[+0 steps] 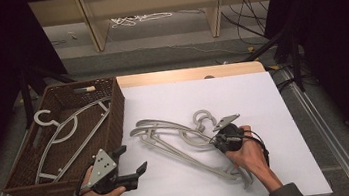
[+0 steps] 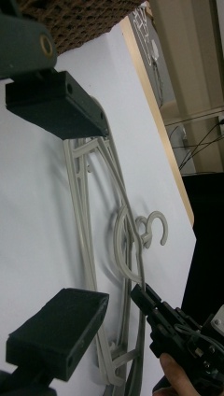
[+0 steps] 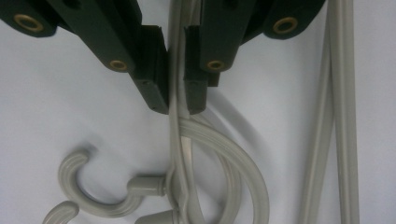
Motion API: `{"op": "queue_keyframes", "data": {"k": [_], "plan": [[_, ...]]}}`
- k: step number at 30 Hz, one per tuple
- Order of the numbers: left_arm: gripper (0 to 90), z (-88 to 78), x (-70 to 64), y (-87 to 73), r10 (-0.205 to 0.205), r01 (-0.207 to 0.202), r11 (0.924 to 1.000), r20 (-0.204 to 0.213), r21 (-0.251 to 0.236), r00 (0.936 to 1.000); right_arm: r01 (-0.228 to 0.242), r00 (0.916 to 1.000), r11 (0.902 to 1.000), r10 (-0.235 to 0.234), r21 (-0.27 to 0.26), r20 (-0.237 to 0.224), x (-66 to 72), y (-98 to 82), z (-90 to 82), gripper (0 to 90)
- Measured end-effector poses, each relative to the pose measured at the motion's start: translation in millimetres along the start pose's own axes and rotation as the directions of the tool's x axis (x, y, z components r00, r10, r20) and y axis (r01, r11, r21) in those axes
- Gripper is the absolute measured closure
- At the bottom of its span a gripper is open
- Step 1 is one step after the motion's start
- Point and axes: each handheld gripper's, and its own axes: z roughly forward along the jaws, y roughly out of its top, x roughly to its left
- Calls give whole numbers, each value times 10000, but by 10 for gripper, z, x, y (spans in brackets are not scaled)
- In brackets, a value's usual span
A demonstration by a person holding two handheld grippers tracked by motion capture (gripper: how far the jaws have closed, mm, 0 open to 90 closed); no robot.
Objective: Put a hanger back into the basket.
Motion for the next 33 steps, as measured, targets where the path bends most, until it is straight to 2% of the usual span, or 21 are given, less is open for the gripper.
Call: {"op": "queue_keyframes", "data": {"k": [1,3,4,7,9,11,14,15,16,19,20,22,23,25,27,28,31,33], "plan": [[160,5,1,4,0,0,10000,-2,-37,10000,53,10000,9999,-52,152,-49,1,8,-11,817],[162,7,1,5,54,-54,10000,28,-41,10000,180,9998,9998,-180,2,7,14,14,-15,818],[162,5,-2,2,71,-71,10000,31,-17,10000,171,9999,9998,-171,109,-1,26,24,-32,817],[162,11,-1,6,-90,91,9998,73,-183,9999,299,9995,9995,-299,23,59,44,45,-64,819],[163,1,4,4,57,-57,10000,14,-19,10000,385,9993,9992,-385,-87,-3,41,52,-95,819],[163,2,4,5,-8,8,10000,0,-19,10000,315,9995,9993,-316,-180,-34,43,60,-139,819],[164,7,11,7,118,-118,9999,19,10,9999,421,9991,9980,-416,-480,120,53,63,-204,820],[164,6,3,1,53,-53,10000,38,79,10000,506,9987,9981,-506,-340,32,49,67,-241,819],[164,7,2,1,32,-32,10000,51,89,10000,538,9985,9969,-531,-575,138,61,63,-257,819],[166,21,1,11,-124,124,9999,127,45,9998,818,9965,9945,-805,-661,214,67,55,-323,820],[166,23,2,12,-123,122,9999,149,67,9998,972,9953,9935,-970,-593,60,61,51,-366,820],[166,38,-13,26,-203,201,9997,184,106,9996,1069,9943,9907,-1061,-844,132,66,41,-398,820],[167,44,-18,43,-163,161,9998,186,106,9997,1211,9926,9869,-1198,-1064,191,70,34,-417,820],[171,70,-39,84,-76,74,9999,161,128,9998,1305,9914,9851,-1291,-1124,199,81,28,-460,820],[170,99,-66,133,-57,56,9997,68,246,10000,1640,9864,9800,-1640,-1127,96,81,27,-514,820],[170,119,-76,160,-58,55,9995,118,309,9999,1663,9861,9783,-1645,-1239,248,94,18,-525,820],[170,197,-119,232,78,-87,9986,183,527,9998,1725,9849,9787,-1727,-1113,80,116,-6,-582,820],[171,261,-139,280,231,-249,9972,254,703,9994,1874,9823,9736,-1865,-1303,194,142,-24,-598,820]]}}
